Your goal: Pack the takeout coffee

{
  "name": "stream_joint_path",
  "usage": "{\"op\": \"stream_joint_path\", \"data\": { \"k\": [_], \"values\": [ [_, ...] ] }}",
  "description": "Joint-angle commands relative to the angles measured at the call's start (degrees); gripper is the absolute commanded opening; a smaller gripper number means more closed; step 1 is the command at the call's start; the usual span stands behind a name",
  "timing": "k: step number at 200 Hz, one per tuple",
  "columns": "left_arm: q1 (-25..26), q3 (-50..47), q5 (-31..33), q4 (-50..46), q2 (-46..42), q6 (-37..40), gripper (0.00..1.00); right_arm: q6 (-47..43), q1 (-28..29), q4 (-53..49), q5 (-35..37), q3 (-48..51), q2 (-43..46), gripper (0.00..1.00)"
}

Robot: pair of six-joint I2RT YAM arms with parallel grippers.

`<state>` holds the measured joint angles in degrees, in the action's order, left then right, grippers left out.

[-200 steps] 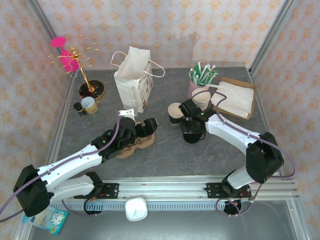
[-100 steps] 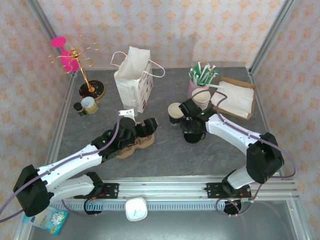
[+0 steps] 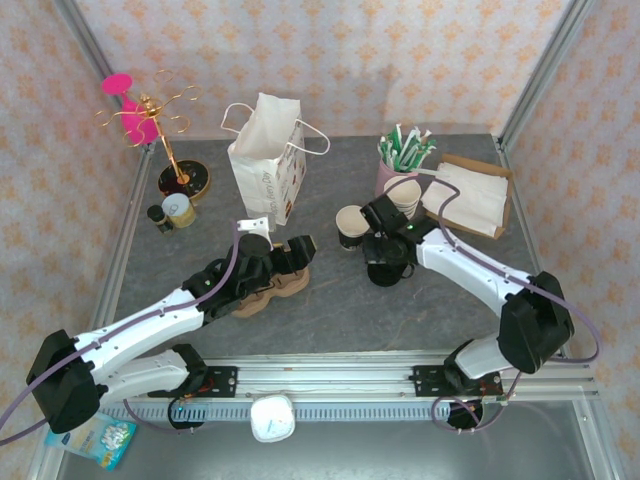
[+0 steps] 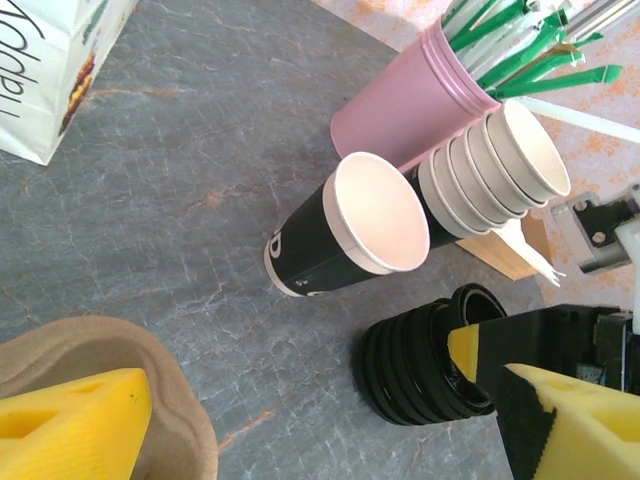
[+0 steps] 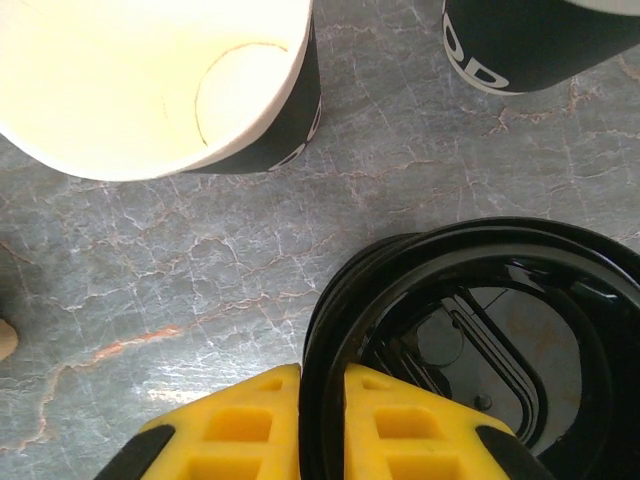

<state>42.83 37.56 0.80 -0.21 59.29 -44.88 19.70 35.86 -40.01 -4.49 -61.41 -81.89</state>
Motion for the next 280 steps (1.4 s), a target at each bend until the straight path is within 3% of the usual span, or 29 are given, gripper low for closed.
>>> {"op": "stream_joint_path", "data": {
  "k": [1, 64, 142, 204, 280],
  "values": [
    [0.16, 1.71, -1.25, 0.45, -0.3, 1.66, 0.9, 1.53, 0.18, -2.53, 2.12, -2.08, 3.45, 0.14],
    [0.22, 0.62, -2.51, 4.87, -4.84, 10.9, 0.93, 2.71, 0.18, -4.2, -3.52, -7.33, 8.32, 0.16],
    [0.22, -6.32, -14.62, 25.38, -12.11, 35.39, 0.99, 4.81, 0.18, 0.48, -20.76, -15.69, 10.13, 0.16],
    [-0.07, -8.67, -22.97, 35.51, -10.37, 54.66, 0.99, 7.94, -0.38, 3.59, -32.24, -20.39, 11.76, 0.16],
    [-6.58, -4.97, -38.51, 44.55, -1.97, 56.04, 0.99, 11.96, -2.8, 9.7, -44.77, -20.5, 13.33, 0.15]
  ]
}}
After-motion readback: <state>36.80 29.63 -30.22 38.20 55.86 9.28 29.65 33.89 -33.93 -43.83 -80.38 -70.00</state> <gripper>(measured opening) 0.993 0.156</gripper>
